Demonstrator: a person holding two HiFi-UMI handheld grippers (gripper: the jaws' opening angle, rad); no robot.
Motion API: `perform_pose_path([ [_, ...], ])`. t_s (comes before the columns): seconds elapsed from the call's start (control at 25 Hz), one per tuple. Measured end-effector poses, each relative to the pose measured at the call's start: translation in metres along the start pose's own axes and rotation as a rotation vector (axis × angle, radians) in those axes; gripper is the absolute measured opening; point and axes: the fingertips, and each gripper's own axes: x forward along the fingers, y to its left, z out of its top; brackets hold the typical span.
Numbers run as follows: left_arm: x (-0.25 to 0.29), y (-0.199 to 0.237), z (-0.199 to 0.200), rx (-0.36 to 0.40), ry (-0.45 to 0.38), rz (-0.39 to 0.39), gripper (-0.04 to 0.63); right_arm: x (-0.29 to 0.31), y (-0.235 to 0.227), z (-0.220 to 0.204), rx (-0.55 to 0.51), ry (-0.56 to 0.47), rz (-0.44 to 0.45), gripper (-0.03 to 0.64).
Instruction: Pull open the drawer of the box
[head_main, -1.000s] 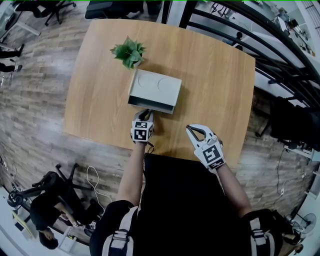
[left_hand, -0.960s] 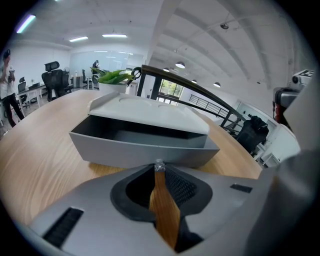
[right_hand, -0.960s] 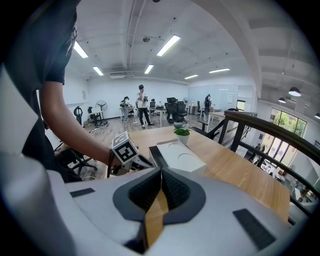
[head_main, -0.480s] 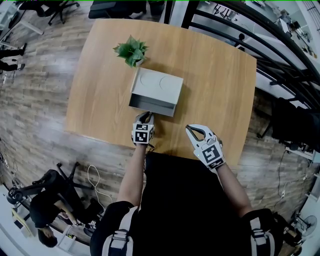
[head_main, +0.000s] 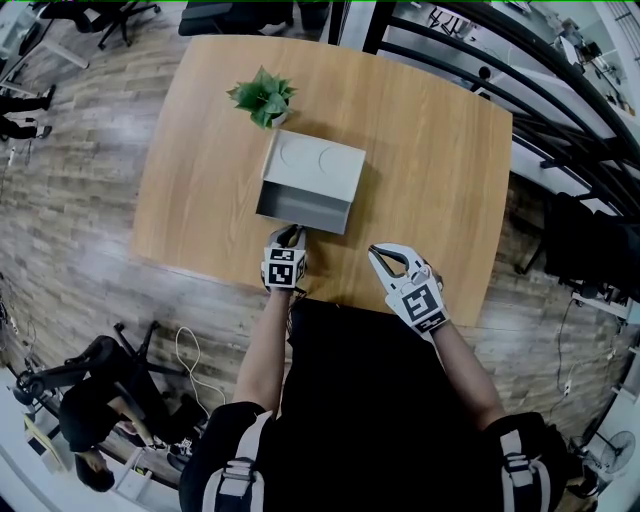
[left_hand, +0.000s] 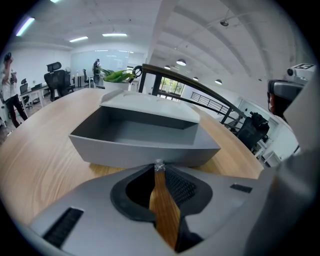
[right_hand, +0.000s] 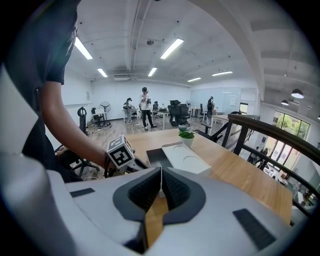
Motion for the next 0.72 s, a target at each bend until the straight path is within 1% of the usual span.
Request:
perform_pose_path([
  [0.12, -0.003, -0.002, -0.005, 0.009, 0.013, -0.002, 0.081, -0.002, 0.003, -0.001, -0.005, 0.002, 0.005, 0.025],
  [0.36, -0.013, -0.008, -0.022, 0.003, 0.031, -0.001, 0.081, -0.002, 0.006, -0.001, -0.015, -0.012, 0.011, 0.025],
  [0.6, -0.016, -0.01, -0.024, 0.009, 0.03, 0.006, 0.081, -0.005, 0.012, 0.0, -0.018, -0.024, 0.017, 0.025],
  [0.72, -0.019, -0.01, -0.026, -0.001, 0.011, 0.014, 0.081, -0.008, 0.013, -0.002, -0.019, -0.026, 0.016, 0.025],
])
